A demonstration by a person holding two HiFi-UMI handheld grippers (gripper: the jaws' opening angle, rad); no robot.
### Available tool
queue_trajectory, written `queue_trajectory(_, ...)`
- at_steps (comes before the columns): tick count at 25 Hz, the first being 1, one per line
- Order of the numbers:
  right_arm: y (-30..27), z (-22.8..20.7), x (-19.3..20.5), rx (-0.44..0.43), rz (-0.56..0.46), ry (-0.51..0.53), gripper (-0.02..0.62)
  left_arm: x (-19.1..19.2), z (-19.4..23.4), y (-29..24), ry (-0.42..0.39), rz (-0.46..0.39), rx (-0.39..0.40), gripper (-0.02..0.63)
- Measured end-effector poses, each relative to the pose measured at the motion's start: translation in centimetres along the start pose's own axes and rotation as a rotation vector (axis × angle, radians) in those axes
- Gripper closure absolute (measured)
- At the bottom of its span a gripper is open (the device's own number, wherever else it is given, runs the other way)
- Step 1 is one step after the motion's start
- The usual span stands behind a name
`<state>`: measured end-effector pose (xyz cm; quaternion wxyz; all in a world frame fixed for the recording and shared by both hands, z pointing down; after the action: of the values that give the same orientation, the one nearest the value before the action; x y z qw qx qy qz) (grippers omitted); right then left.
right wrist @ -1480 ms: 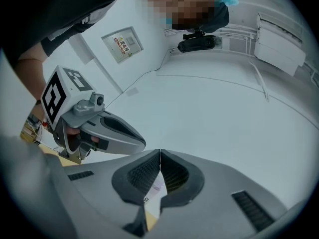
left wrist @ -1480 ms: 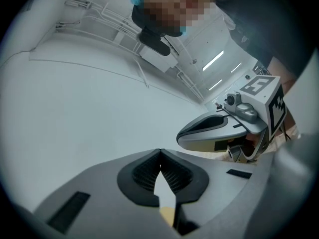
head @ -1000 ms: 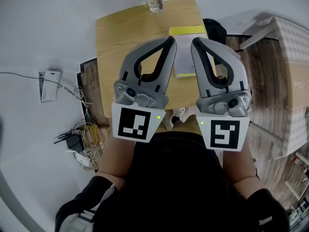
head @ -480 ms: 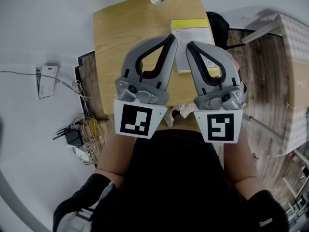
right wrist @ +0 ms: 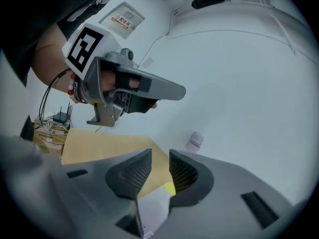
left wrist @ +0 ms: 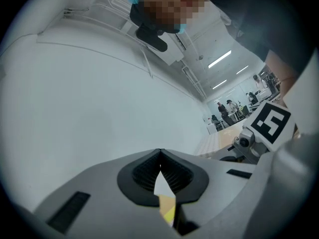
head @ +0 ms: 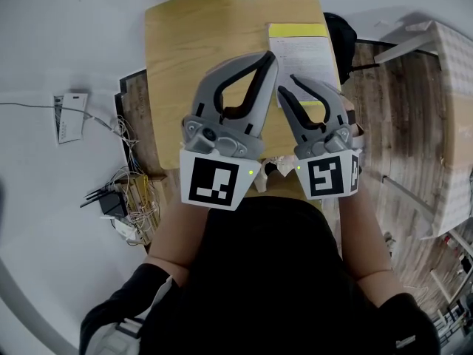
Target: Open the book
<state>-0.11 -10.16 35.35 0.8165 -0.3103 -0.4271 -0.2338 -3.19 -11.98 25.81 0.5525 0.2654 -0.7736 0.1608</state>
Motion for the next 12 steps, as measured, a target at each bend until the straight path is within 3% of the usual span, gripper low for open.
queue_trajectory(12, -2.3, 4.9, 6.8, -0.134, 0.145, -0.036, 0.454, 0.7, -0.3, 0.4, 0.002, 0.017, 0.008, 0.595)
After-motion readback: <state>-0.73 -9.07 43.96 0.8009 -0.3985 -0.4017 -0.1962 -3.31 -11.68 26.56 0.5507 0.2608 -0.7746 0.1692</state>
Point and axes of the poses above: the fingertips, and each gripper's own axes: y backward along the fingers, z to its left, x out of its underside, the point moved 1 cm from there along y, backward along the fingers, and after that the axes turned 1 degree about z, right-handed, at the moved point
